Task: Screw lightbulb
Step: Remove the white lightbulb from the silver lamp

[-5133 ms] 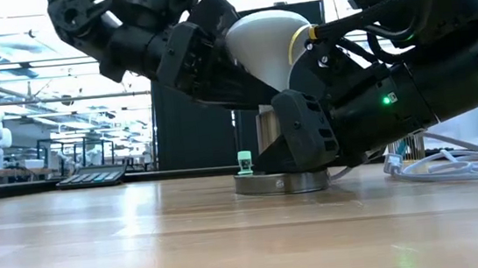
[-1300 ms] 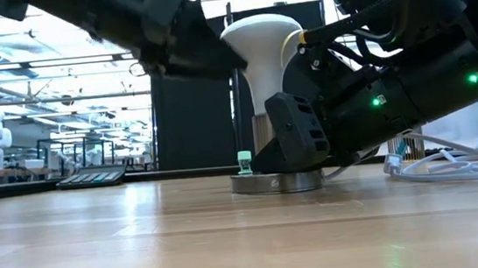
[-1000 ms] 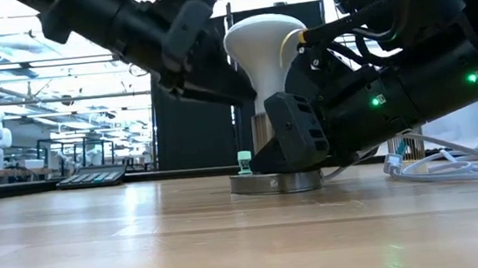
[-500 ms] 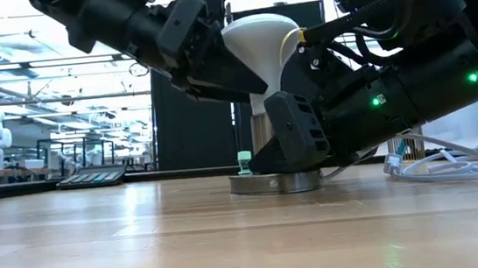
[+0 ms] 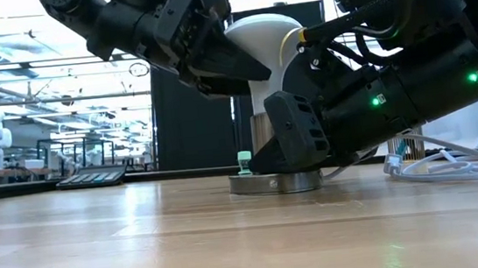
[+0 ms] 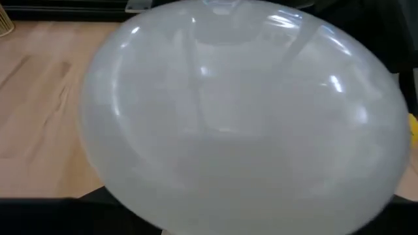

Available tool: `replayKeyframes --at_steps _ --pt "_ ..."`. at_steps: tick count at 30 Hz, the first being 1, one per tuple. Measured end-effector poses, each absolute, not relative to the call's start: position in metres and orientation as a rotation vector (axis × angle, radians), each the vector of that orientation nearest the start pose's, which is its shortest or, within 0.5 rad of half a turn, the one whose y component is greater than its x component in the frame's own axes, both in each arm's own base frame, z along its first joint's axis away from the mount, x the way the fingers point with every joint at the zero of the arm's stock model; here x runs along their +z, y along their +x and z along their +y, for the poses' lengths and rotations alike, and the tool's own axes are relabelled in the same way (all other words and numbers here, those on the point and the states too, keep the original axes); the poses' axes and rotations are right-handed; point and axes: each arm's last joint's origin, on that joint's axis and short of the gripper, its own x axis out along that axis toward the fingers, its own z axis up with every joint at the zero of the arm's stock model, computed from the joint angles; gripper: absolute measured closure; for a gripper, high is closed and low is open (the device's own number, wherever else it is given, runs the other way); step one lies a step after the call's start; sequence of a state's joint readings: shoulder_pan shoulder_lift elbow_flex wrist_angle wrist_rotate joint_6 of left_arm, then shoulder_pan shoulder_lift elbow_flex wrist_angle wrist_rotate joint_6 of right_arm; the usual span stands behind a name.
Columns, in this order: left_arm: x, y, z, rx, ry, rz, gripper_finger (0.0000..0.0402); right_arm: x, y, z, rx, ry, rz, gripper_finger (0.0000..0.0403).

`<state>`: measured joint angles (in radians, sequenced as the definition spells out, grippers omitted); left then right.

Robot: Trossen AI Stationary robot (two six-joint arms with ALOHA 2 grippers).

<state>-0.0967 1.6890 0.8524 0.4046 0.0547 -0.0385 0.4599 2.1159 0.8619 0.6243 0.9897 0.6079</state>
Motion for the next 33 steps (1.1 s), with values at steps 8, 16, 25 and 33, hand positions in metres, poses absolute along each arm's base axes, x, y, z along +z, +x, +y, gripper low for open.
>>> replayKeyframes --at_steps 8,16,25,33 --pt "0.184 0.346 -0.037 -0.062 -0.034 0.433 0.0151 0.066 0.331 0.137 -0.629 0.161 0.298 0.022" --pt "0.184 0.344 -0.047 -0.061 -0.052 0.433 0.0204 0.066 0.331 0.137 -0.629 0.161 0.298 0.022" --pt "0.183 0.342 -0.059 0.053 -0.15 0.423 0.0224 0.066 0.332 0.137 -0.629 0.163 0.297 0.022" --pt "0.183 0.338 -0.074 0.177 -0.258 0.391 0.0226 0.066 0.332 0.136 -0.632 0.164 0.295 0.022"
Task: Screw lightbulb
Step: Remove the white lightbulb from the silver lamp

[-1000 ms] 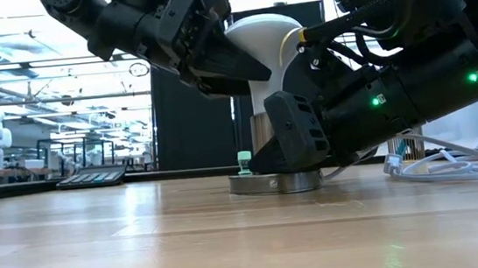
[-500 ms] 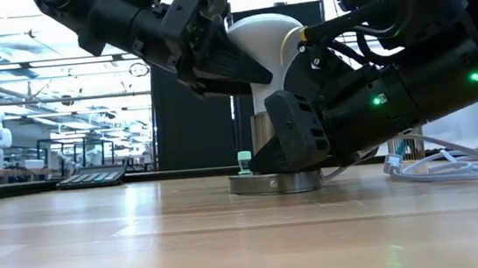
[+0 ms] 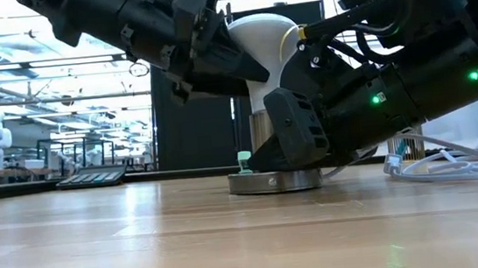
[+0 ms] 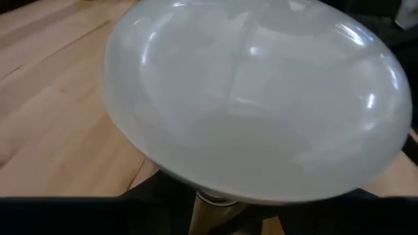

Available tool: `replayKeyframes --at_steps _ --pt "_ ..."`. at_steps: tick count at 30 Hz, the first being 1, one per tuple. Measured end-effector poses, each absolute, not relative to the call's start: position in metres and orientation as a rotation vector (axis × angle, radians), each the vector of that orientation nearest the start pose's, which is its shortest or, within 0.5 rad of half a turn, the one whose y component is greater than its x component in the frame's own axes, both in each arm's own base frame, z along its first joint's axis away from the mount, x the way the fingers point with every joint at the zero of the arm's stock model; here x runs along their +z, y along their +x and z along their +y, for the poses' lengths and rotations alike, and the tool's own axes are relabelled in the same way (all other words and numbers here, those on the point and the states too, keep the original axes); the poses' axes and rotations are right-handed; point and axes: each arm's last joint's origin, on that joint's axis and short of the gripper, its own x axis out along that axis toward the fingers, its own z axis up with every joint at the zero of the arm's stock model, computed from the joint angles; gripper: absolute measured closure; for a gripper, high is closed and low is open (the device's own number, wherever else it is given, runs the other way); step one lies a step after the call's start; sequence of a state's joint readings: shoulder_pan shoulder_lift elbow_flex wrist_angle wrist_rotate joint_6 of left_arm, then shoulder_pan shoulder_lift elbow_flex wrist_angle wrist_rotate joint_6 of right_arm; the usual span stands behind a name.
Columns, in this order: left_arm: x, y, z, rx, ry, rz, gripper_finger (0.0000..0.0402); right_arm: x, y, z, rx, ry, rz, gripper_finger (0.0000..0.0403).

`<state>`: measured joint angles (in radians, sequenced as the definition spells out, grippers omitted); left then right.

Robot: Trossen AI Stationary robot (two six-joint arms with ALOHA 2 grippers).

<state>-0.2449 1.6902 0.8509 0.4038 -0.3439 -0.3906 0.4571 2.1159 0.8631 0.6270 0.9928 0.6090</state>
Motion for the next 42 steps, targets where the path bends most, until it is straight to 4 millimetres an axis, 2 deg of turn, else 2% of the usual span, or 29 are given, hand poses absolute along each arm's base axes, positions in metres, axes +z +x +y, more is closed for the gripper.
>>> replayKeyframes --at_steps 5,10,19,23,33,42 --pt "0.174 0.341 -0.084 0.263 -0.371 0.337 0.0226 0.066 0.333 0.135 -0.637 0.164 0.296 0.022" --pt "0.156 0.35 -0.096 0.272 -0.404 0.252 0.0221 0.066 0.332 0.135 -0.651 0.164 0.287 0.022" --pt "0.15 0.348 -0.107 0.286 -0.318 0.247 0.0158 0.066 0.333 0.136 -0.625 0.158 0.303 0.022" --pt "0.15 0.347 -0.111 0.275 -0.305 0.253 0.0148 0.066 0.333 0.136 -0.624 0.159 0.304 0.022" --pt "0.178 0.33 -0.117 0.237 -0.214 0.312 0.0147 0.066 0.332 0.137 -0.62 0.151 0.303 0.022" --pt "0.205 0.312 -0.124 0.153 0.054 0.346 0.0147 0.067 0.333 0.137 -0.62 0.159 0.294 0.022"
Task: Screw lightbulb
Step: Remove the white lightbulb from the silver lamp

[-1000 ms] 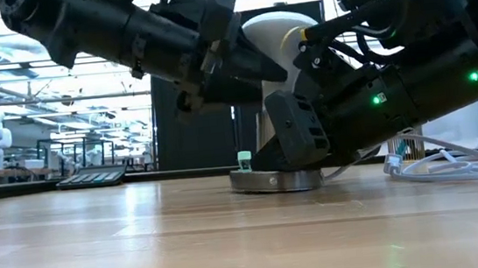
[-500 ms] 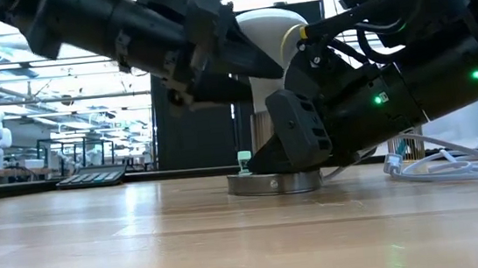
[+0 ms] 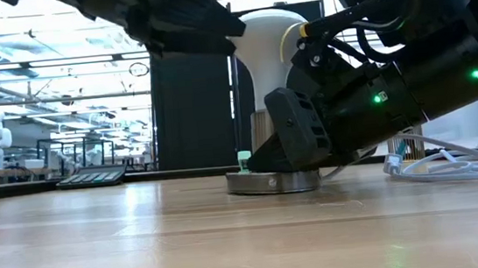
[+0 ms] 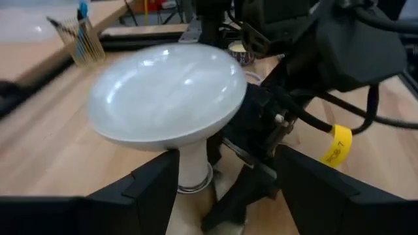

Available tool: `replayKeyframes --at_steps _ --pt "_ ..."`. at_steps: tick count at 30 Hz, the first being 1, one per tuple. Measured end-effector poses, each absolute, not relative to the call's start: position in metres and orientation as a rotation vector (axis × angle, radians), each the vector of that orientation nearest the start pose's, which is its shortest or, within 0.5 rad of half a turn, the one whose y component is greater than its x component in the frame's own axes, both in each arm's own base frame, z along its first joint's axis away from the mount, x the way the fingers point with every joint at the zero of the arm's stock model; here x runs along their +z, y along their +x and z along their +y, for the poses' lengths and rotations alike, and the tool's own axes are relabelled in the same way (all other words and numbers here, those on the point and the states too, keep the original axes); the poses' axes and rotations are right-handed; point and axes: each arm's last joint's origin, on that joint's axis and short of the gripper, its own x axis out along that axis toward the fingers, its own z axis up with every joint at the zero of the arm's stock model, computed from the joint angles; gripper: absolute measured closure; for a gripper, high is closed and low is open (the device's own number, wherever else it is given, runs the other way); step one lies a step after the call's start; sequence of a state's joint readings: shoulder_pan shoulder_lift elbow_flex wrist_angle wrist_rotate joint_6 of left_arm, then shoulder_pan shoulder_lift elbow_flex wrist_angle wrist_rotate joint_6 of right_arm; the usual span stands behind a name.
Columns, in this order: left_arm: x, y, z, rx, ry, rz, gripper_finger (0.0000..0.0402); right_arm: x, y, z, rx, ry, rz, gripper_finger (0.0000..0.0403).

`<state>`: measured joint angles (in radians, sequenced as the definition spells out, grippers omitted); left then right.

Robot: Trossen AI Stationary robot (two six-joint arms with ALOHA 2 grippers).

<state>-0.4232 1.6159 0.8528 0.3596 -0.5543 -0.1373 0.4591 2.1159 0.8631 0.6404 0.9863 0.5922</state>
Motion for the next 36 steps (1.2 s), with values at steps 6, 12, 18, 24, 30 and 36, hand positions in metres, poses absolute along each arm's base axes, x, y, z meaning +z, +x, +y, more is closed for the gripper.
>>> replayKeyframes --at_steps 6,12,18,24,30,36 --pt "0.202 0.31 -0.12 0.076 0.159 0.423 0.0147 0.067 0.333 0.138 -0.609 0.16 0.3 0.022" --pt "0.193 0.312 -0.102 0.046 0.19 0.527 0.0147 0.067 0.333 0.138 -0.605 0.161 0.301 0.022" --pt "0.188 0.317 -0.071 0.085 0.171 0.609 0.0147 0.067 0.333 0.138 -0.599 0.16 0.3 0.022" --pt "0.188 0.325 -0.04 -0.029 0.105 0.618 0.0147 0.067 0.333 0.138 -0.599 0.161 0.3 0.022" --pt "0.19 0.328 -0.017 -0.251 0.065 0.585 0.0147 0.067 0.333 0.138 -0.599 0.161 0.3 0.022" --pt "0.195 0.33 0.001 -0.32 0.015 0.521 0.0147 0.067 0.333 0.138 -0.599 0.161 0.3 0.022"
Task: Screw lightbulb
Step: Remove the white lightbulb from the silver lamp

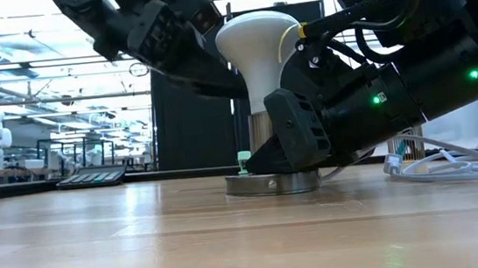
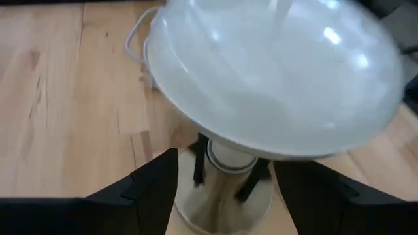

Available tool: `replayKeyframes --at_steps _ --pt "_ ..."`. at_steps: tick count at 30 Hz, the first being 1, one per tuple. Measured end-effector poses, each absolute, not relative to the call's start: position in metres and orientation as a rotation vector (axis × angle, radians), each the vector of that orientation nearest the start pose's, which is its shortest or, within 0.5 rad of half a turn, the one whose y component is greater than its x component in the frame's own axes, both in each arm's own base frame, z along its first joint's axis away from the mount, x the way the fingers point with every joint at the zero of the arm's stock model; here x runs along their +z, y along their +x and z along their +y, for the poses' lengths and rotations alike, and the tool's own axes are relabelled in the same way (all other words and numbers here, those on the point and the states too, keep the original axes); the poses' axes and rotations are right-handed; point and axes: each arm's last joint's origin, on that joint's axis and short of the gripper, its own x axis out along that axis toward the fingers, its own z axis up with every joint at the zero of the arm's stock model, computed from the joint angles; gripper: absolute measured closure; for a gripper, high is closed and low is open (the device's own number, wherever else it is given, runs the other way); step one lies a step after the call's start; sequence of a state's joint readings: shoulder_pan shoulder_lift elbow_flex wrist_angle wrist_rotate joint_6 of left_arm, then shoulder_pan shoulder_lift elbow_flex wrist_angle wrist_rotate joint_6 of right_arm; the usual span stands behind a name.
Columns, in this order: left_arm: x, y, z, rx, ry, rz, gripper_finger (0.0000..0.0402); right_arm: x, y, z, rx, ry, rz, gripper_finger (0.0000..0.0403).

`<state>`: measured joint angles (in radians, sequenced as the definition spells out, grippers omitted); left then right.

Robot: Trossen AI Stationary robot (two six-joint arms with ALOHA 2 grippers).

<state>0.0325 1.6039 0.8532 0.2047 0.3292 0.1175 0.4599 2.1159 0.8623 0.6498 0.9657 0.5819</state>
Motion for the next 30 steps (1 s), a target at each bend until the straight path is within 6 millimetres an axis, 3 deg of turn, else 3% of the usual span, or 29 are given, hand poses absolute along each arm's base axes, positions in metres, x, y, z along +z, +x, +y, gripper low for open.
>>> replayKeyframes --at_steps 9,18,30 --pt "0.199 0.333 -0.003 -0.373 0.015 0.465 0.0147 0.067 0.333 0.138 -0.598 0.161 0.299 0.022" --pt "0.176 0.346 -0.012 -0.384 0.022 0.46 0.0147 0.068 0.333 0.138 -0.597 0.161 0.298 0.022" --pt "0.18 0.349 -0.011 -0.42 0.027 0.385 0.015 0.068 0.333 0.138 -0.594 0.158 0.299 0.022"
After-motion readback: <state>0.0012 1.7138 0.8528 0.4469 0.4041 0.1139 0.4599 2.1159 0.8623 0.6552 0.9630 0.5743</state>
